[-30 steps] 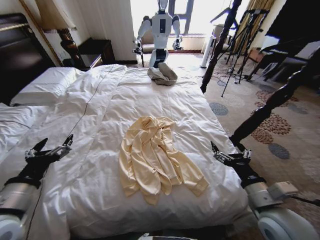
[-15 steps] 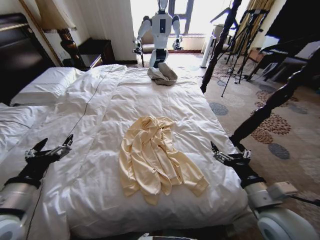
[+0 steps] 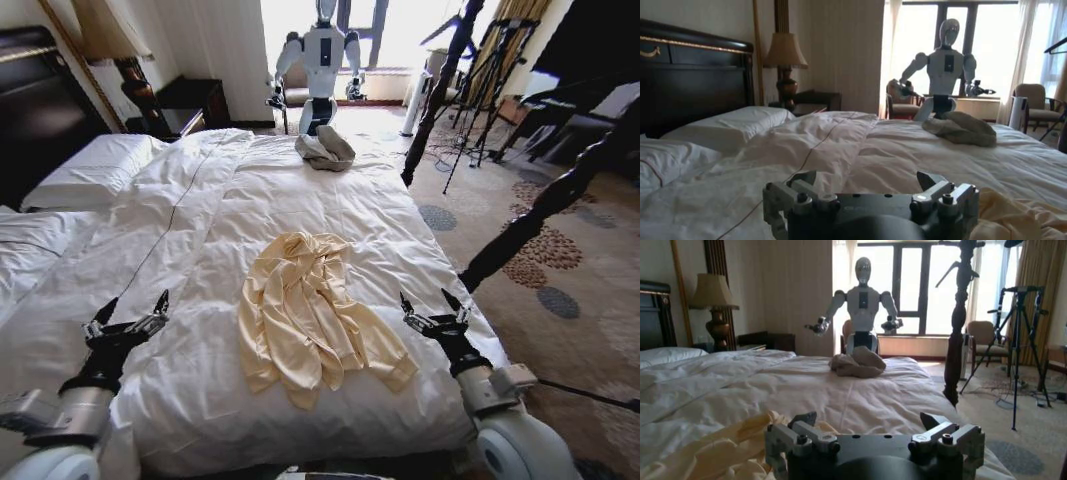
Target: Pick up the clothes from the bed and hang them on the clothes hanger.
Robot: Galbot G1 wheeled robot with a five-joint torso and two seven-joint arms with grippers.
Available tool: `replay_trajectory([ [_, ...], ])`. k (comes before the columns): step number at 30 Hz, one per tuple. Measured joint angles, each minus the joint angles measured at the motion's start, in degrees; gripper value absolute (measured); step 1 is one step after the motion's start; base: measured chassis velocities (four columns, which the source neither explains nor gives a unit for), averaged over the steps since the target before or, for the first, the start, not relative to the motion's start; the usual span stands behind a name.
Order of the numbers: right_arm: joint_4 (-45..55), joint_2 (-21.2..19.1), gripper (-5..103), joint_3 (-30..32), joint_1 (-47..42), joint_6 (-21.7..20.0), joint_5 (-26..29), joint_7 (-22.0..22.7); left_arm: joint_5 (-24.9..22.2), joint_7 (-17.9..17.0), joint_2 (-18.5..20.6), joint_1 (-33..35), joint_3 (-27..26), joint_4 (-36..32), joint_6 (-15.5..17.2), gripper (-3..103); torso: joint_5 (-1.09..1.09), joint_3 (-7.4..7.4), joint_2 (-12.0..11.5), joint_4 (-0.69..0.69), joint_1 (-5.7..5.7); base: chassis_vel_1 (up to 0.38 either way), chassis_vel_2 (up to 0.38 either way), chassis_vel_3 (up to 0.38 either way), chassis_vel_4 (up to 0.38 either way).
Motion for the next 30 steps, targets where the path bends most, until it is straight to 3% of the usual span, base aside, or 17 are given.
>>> replay_trajectory([
  [8, -1.3, -0.5, 100, 0.4, 0.2, 0.0, 0.8, 1.2, 9.4, 0.6, -4.8, 1.0, 6.8, 0.1, -3.9, 100, 0.00, 0.00, 0.0, -0.01, 0.00, 0.000, 0.000, 0.000, 0.000],
  [14, -3.1, -1.6, 100, -0.1, 4.5, -0.4, 4.4, 1.6, 20.0, 1.3, -10.1, 2.1, 14.6, 0.1, -8.3, 100, 0.01, 0.00, 0.0, 0.00, 0.00, 0.000, 0.000, 0.000, 0.000],
  [23, -4.2, -2.9, 100, -0.7, 5.8, 0.7, 6.5, 1.1, 17.6, 2.6, -11.8, 3.6, 15.0, 0.0, -9.4, 100, 0.00, 0.00, 0.0, -0.01, 0.00, 0.000, 0.000, 0.000, 0.000],
  [30, -4.5, -3.5, 100, -1.0, 6.2, -0.1, 7.0, 0.0, 15.5, 2.6, -7.9, 2.5, 13.3, -0.1, -8.4, 100, -0.01, 0.00, 0.0, -0.01, 0.00, 0.000, 0.000, 0.000, 0.000],
])
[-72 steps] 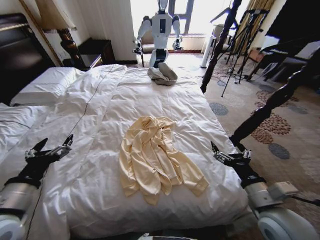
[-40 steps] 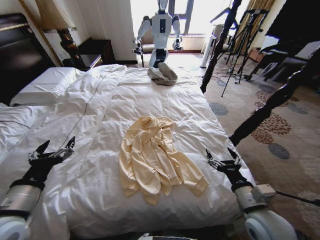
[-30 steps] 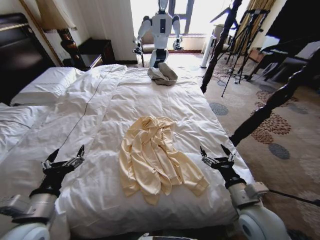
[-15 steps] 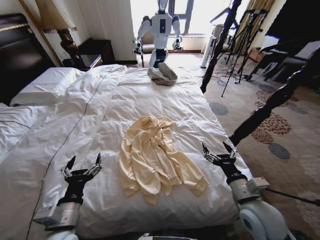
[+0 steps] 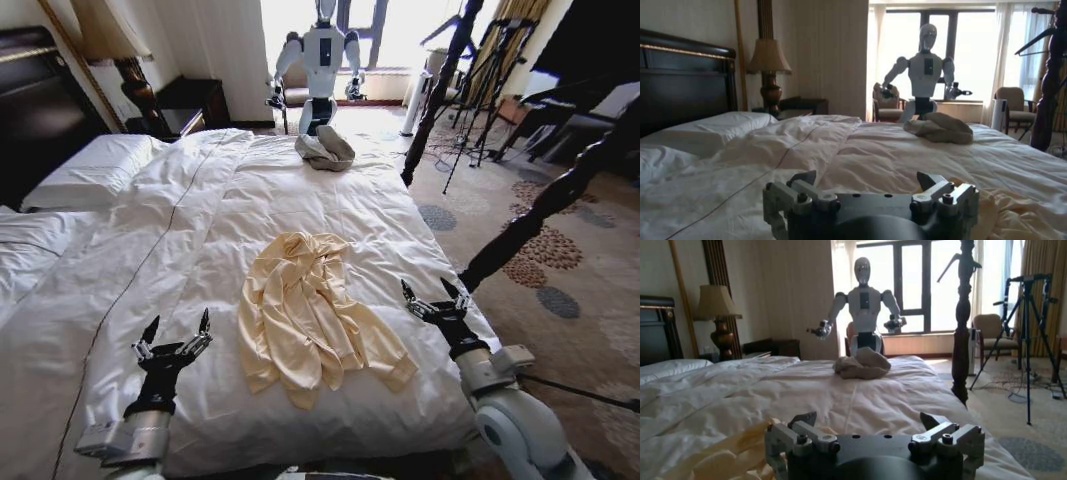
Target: Pick up the clothes from the bed and hang them on the clothes hanger.
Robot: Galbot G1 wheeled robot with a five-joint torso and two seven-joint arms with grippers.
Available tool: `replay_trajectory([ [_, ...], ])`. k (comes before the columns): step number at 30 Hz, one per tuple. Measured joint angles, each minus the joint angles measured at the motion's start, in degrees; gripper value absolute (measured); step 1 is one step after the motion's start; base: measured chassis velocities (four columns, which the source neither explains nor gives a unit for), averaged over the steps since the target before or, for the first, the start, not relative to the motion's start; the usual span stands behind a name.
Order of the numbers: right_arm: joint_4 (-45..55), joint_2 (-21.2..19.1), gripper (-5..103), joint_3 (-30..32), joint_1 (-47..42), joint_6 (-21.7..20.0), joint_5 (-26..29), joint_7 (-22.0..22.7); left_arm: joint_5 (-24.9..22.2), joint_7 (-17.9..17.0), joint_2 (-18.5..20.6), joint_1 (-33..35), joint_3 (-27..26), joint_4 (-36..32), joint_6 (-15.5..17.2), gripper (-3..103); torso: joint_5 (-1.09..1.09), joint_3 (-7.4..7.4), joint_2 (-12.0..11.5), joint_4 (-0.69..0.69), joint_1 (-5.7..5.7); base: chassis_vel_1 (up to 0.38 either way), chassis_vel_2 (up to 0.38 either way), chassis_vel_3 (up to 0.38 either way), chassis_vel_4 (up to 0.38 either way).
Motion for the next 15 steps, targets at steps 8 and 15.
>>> replay_trajectory([
  [8, -4.7, -0.8, 100, 0.8, 1.0, 1.1, -1.5, -0.3, -5.9, -1.3, 11.8, -1.1, -0.7, 2.4, 0.8, 100, 0.01, 0.00, 0.0, 0.01, 0.00, 0.000, 0.000, 0.000, 0.000],
  [15, -8.7, -3.4, 100, 0.9, 3.4, 2.3, -0.9, 0.2, -16.6, -4.0, 26.8, -7.4, -0.5, 7.1, 7.1, 100, -0.03, 0.01, 0.0, 0.02, 0.00, 0.000, 0.000, 0.000, 0.000],
])
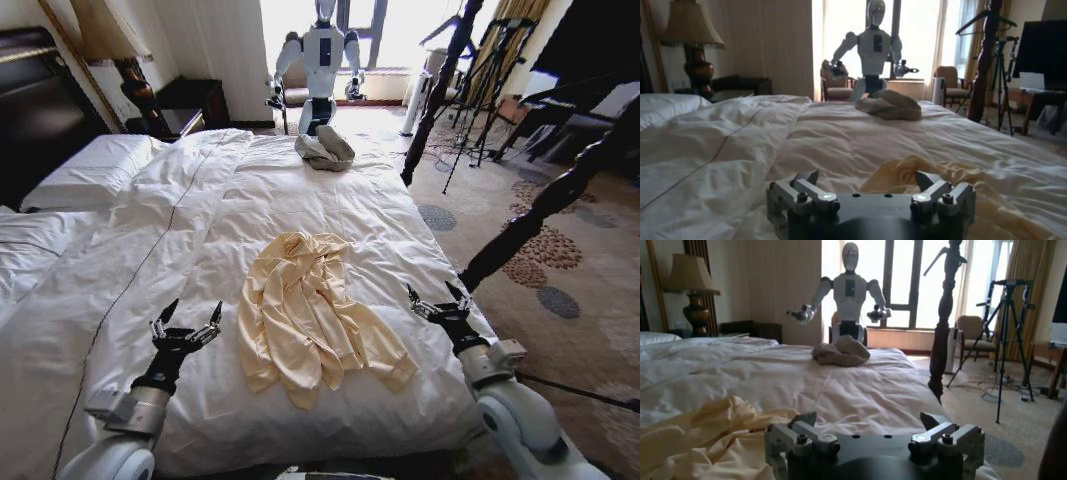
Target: Pick up the clothes from the bed and hang them on the clothes hanger.
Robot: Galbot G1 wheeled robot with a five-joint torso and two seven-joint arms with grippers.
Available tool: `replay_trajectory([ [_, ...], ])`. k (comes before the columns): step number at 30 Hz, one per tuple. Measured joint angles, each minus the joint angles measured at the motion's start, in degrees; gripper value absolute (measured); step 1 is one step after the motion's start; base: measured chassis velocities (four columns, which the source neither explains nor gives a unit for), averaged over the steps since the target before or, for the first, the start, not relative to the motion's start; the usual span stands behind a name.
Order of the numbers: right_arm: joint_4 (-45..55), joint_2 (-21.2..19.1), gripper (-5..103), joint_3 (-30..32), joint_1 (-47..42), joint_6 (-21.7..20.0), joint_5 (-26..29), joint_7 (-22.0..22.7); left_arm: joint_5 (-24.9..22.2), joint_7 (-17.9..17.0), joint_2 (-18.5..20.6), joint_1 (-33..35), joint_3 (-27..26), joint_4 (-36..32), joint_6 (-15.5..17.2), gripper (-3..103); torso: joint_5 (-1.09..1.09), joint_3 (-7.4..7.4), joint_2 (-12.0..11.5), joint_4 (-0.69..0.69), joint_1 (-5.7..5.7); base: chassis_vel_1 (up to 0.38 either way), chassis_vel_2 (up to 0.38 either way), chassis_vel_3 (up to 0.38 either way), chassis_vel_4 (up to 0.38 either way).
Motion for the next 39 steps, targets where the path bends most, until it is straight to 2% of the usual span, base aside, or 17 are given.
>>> replay_trajectory([
  [3, -1.4, -1.4, 100, 0.1, 0.6, 1.9, 1.4, -0.4, -6.6, -0.9, 8.5, -5.0, 1.8, 3.6, 3.5, 94, 0.02, 0.00, 0.0, -0.03, 0.00, 0.000, 0.000, 0.000, 0.000],
  [4, -1.4, -1.4, 100, 0.1, 0.6, 1.9, 1.4, -0.4, -6.6, -0.9, 8.5, -5.0, 1.8, 3.6, 3.5, 94, 0.02, 0.00, 0.0, -0.03, 0.00, 0.000, 0.000, 0.000, 0.000],
  [7, -2.7, -1.8, 100, -0.3, 2.2, 2.4, 2.1, 1.3, -12.8, -1.2, 15.1, -9.9, 4.0, 8.1, 5.8, 97, 0.02, 0.00, 0.0, -0.02, 0.00, 0.000, 0.000, 0.000, 0.000],
  [10, -3.8, -1.9, 100, -0.9, 3.4, 3.3, 2.1, 2.0, -14.8, -1.1, 18.3, -12.6, 5.6, 11.0, 6.4, 98, 0.02, 0.00, 0.0, -0.01, 0.00, 0.000, 0.000, 0.000, 0.000],
  [12, -5.3, -1.9, 100, -1.9, 5.0, 4.9, 2.0, 2.3, -15.7, -0.5, 22.7, -18.5, 9.6, 16.3, 6.4, 98, 0.03, 0.00, 0.0, 0.00, 0.00, 0.000, 0.000, 0.000, 0.000],
  [13, -5.3, -1.9, 100, -1.9, 5.0, 4.9, 2.0, 2.3, -15.7, -0.5, 22.7, -18.5, 9.6, 16.3, 6.4, 98, 0.03, 0.00, 0.0, 0.00, 0.00, 0.000, 0.000, 0.000, 0.000],
  [14, -5.8, -1.7, 100, -2.2, 5.6, 5.3, 2.0, 2.3, -15.9, -0.4, 24.7, -23.4, 14.2, 19.1, 6.4, 98, 0.04, 0.01, 0.0, -0.02, 0.02, 0.000, 0.000, 0.000, 0.000],
  [16, -5.9, -1.4, 100, -2.3, 5.6, 5.4, 2.0, 2.3, -16.3, -0.5, 25.5, -30.2, 21.2, 22.0, 6.7, 98, 0.02, 0.01, 0.0, 0.00, 0.02, 0.000, 0.000, 0.000, 0.000],
  [18, -5.9, -1.3, 100, -2.3, 5.5, 5.4, 2.0, 2.3, -16.3, -0.6, 25.5, -32.1, 22.9, 22.6, 6.8, 98, 0.01, 0.01, 0.0, 0.00, 0.02, 0.000, 0.000, 0.000, 0.000],
  [19, -5.7, -1.2, 100, -1.9, 4.7, 5.4, 2.0, 2.3, -16.3, -1.1, 24.7, -39.6, 29.2, 25.0, 7.1, 98, 0.03, 0.00, 0.0, -0.01, 0.01, 0.000, 0.000, 0.000, 0.000],
  [20, -5.7, -1.2, 100, -1.6, 4.3, 5.4, 1.9, 2.3, -16.2, -1.4, 23.8, -43.4, 32.2, 26.2, 7.2, 98, 0.05, 0.00, 0.0, -0.02, 0.01, 0.000, 0.000, 0.000, 0.000],
  [21, -5.7, -1.2, 100, -1.6, 4.3, 5.4, 1.9, 2.3, -16.2, -1.4, 23.8, -43.4, 32.2, 26.2, 7.2, 98, 0.05, 0.00, 0.0, -0.02, 0.01, 0.000, 0.000, 0.000, 0.000],
  [23, -5.6, -1.3, 100, -0.8, 3.2, 5.4, 1.6, 2.4, -15.9, -2.3, 21.3, -50.9, 39.6, 29.1, 7.5, 98, 0.06, 0.00, 0.0, -0.03, 0.01, 0.000, 0.000, 0.000, 0.000],
  [25, -5.7, -1.3, 100, -0.7, 2.9, 5.4, 1.5, 2.4, -15.8, -2.5, 20.3, -52.9, 41.9, 30.0, 7.6, 98, 0.03, 0.00, 0.0, -0.03, 0.01, 0.000, 0.000, 0.000, 0.000],
  [27, -5.8, -1.2, 100, -0.4, 2.4, 5.4, 1.2, 2.8, -14.9, -3.4, 17.5, -57.5, 46.9, 32.2, 8.1, 101, 0.06, 0.00, 0.0, -0.02, 0.01, 0.000, 0.000, 0.000, 0.000],
  [34, -5.9, -0.4, 100, -0.4, 2.1, 5.1, 0.8, 3.2, -13.3, -7.5, 12.1, -63.3, 52.7, 36.2, 8.6, 97, 0.04, 0.00, 0.0, 0.01, 0.00, 0.000, 0.000, 0.000, 0.000],
  [39, -6.7, -0.3, 100, -0.2, 1.7, 4.7, 0.1, 3.7, -12.0, -10.4, 7.5, -71.9, 58.3, 43.7, 8.8, 94, 0.05, 0.00, 0.0, 0.00, 0.00, 0.000, 0.000, 0.000, 0.000],
])
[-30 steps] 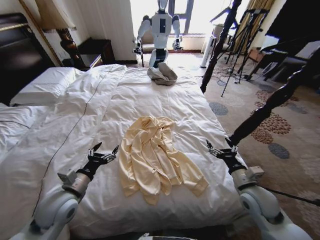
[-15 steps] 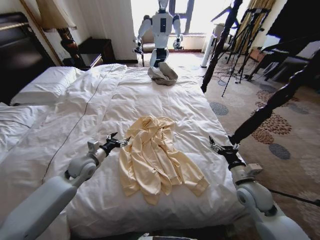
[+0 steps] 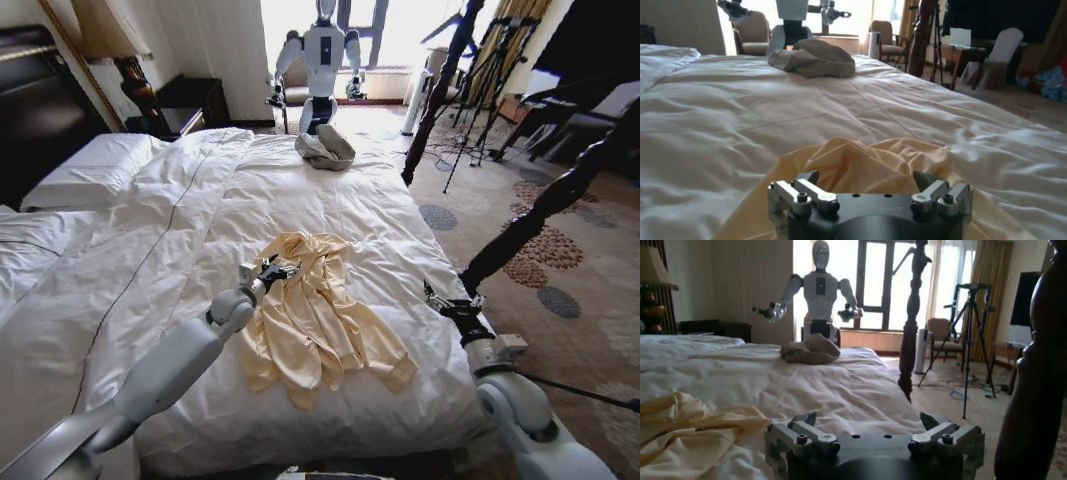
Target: Pick up the clothes from the bed and hang them on the clothes hanger.
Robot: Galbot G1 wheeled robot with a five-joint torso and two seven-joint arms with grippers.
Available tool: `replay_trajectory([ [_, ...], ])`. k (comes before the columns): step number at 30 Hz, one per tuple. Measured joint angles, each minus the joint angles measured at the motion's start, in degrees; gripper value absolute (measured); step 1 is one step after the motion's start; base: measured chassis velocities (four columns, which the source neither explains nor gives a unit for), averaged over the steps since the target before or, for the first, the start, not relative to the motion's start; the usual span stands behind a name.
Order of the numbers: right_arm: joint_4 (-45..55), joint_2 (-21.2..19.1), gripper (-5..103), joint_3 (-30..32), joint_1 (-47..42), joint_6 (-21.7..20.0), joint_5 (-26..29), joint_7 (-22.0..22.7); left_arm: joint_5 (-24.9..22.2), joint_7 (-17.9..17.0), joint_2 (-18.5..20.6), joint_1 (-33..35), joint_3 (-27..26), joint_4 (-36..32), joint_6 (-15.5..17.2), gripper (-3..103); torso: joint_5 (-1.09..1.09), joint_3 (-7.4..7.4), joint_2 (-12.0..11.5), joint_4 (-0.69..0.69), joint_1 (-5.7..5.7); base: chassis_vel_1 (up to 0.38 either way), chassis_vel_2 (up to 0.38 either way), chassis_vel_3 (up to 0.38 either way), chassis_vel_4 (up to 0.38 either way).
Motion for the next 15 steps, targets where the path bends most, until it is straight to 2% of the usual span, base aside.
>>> replay_trajectory([
  [2, -0.1, 0.0, 100, 0.1, -0.1, 0.0, 0.0, 0.1, 0.1, -0.5, -0.9, -1.4, 1.1, 1.3, 0.2, 96, 0.00, 0.00, 0.0, 0.00, 0.00, 0.000, 0.000, 0.000, 0.000],
  [6, -0.4, 0.0, 100, 0.5, -0.4, -0.2, -0.1, 0.4, 0.9, -4.5, -5.9, -6.9, 6.6, 7.7, 2.0, 97, 0.00, 0.00, 0.0, -0.02, 0.00, 0.000, 0.000, 0.000, 0.000],
  [7, -0.4, 0.0, 100, 0.5, -0.4, -0.2, -0.1, 0.4, 0.9, -4.5, -5.9, -6.9, 6.6, 7.7, 2.0, 97, 0.00, 0.00, 0.0, -0.02, 0.00, 0.000, 0.000, 0.000, 0.000],
  [10, -0.5, 0.0, 100, 0.8, -0.4, -0.2, -0.1, 0.6, 1.5, -7.8, -9.3, -9.0, 9.0, 11.3, 5.9, 100, -0.01, 0.00, 0.0, -0.03, 0.00, 0.000, 0.000, 0.000, 0.000],
  [11, -0.5, 0.0, 100, 0.8, -0.4, -0.2, -0.1, 0.6, 1.5, -7.8, -9.3, -9.0, 9.0, 11.3, 5.9, 100, -0.01, 0.00, 0.0, -0.03, 0.00, 0.000, 0.000, 0.000, 0.000],
  [12, -0.5, 0.0, 100, 0.9, -0.4, -0.2, -0.1, 0.7, 1.6, -8.8, -9.7, -9.2, 9.3, 11.5, 8.3, 100, -0.01, 0.00, 0.0, -0.03, 0.00, 0.000, 0.000, 0.000, 0.000],
  [15, -0.8, 0.4, 100, 1.3, -0.7, -0.2, -0.2, 0.7, 2.7, -9.3, -9.3, -9.2, 10.0, 11.8, 10.7, 100, -0.01, -0.01, 0.0, 0.00, 0.00, 0.000, 0.000, 0.000, 0.000],
])
